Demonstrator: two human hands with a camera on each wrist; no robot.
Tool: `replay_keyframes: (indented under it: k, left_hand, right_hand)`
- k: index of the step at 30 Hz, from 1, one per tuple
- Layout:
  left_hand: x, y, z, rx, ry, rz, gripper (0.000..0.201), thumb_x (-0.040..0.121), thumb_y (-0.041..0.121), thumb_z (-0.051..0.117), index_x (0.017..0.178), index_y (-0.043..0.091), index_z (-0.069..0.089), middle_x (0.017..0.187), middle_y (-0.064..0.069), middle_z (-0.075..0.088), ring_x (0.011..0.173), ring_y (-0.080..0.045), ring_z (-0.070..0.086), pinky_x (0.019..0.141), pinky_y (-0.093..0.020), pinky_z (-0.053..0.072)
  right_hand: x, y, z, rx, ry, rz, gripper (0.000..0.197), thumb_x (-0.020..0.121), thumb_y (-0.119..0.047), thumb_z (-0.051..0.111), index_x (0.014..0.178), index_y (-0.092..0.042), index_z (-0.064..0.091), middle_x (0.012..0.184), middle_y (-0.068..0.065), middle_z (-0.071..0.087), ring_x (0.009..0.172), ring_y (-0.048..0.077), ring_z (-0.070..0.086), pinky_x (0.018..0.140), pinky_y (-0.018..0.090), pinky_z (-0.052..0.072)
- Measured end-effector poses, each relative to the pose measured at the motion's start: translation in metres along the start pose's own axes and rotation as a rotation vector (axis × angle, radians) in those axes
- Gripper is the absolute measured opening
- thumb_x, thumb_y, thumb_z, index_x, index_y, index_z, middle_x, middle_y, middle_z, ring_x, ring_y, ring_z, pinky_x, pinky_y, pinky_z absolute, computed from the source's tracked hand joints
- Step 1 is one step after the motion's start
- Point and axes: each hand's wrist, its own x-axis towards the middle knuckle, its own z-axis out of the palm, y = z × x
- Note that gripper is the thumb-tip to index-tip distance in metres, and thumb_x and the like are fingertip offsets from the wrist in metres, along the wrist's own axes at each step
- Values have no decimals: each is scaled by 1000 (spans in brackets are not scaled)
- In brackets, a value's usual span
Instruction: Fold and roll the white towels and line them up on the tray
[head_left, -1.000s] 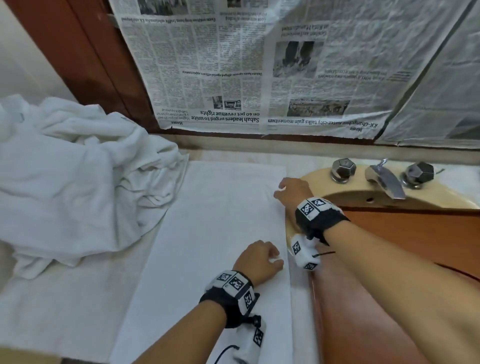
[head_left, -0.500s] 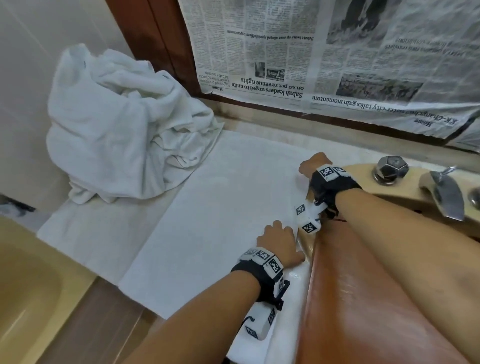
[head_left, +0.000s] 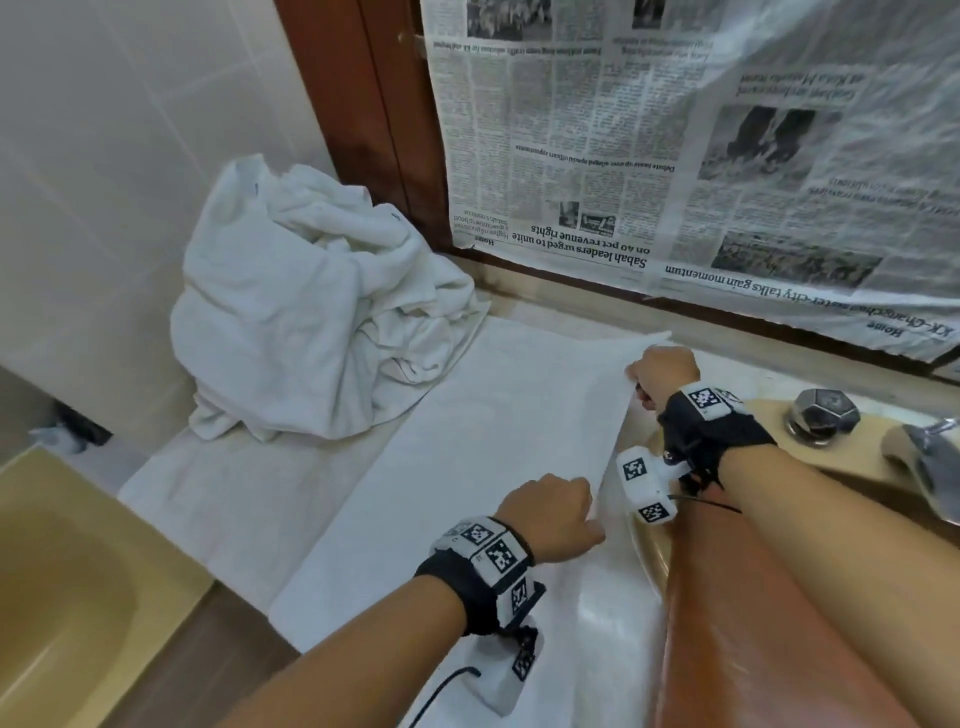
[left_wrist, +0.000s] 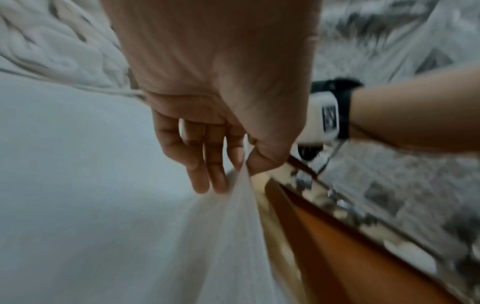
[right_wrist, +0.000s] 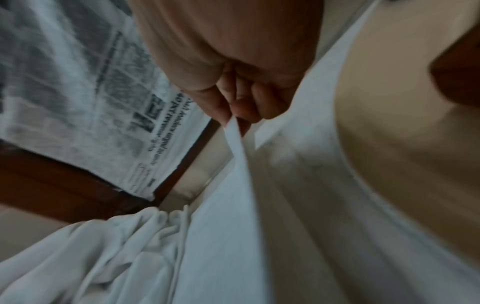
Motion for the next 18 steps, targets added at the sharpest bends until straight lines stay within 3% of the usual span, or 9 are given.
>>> replay_keyframes:
  k: [2,4,5,7,9,11,13,16,18]
  left_hand:
    - [-11,-17,-30,-161,28,16,17,86,29,59,79,18,49,84,-5,61,73,-19,54,66,-31,44]
    - [-21,-41,-58,-319,62,10,17,85,22,60,72,19,49,79,-5,67,67,-12,57,63,-26,46]
    - [-25,-56,-71,-390,82,-7,18,85,19,60,70,19,49,75,-4,67,62,-6,57,58,-20,44]
    - [-29,-84,-90,-540,123,-66,20,85,12,57,69,17,49,66,0,62,54,-2,58,54,-17,40]
    - [-28,-119,-104,-673,179,-149,17,85,8,55,70,14,50,65,-1,59,58,-12,62,54,-19,41]
    - [-24,-155,-110,-739,233,-233,10,85,10,55,75,10,53,72,-7,63,60,-19,64,52,-19,47]
    - [-20,-186,-108,-686,245,-286,14,80,22,58,79,8,55,81,-13,68,68,-25,68,65,-28,57]
    - [-15,-224,-94,-509,170,-339,14,76,23,57,75,10,54,84,-18,72,79,-31,70,80,-41,56]
    - [-13,-241,-83,-524,163,-344,7,81,15,57,75,12,54,75,-14,73,68,-27,69,77,-39,57]
  right_hand:
    - [-3,-20,17,27,106,-59,14,81,-3,55,87,-10,65,73,12,53,64,26,52,55,34,48]
    - [-8,-40,39,123,182,-108,13,73,1,50,69,-7,59,62,11,43,60,23,46,54,35,39]
    - [-8,-50,51,147,190,-145,9,72,0,49,69,-4,57,63,13,42,61,22,45,55,33,36]
    - [-11,-72,76,150,143,-216,19,75,-5,54,89,-2,67,76,17,59,71,24,54,67,33,48]
    - [-17,-94,105,153,31,-262,33,76,-14,62,109,-13,69,106,9,69,97,29,63,92,40,50]
    - [-28,-105,137,-3,-76,-274,37,86,-20,63,123,-16,64,126,7,63,116,28,57,99,29,42]
    - [-36,-95,173,-240,-161,-247,39,93,-25,57,131,-17,57,137,6,55,125,26,51,100,24,37]
    - [-49,-65,211,-607,-231,-207,43,93,-36,50,134,-25,50,146,3,43,132,27,40,106,36,36]
    - [-60,-46,220,-720,-239,-192,48,94,-40,47,140,-29,43,155,-2,26,140,25,25,109,39,30]
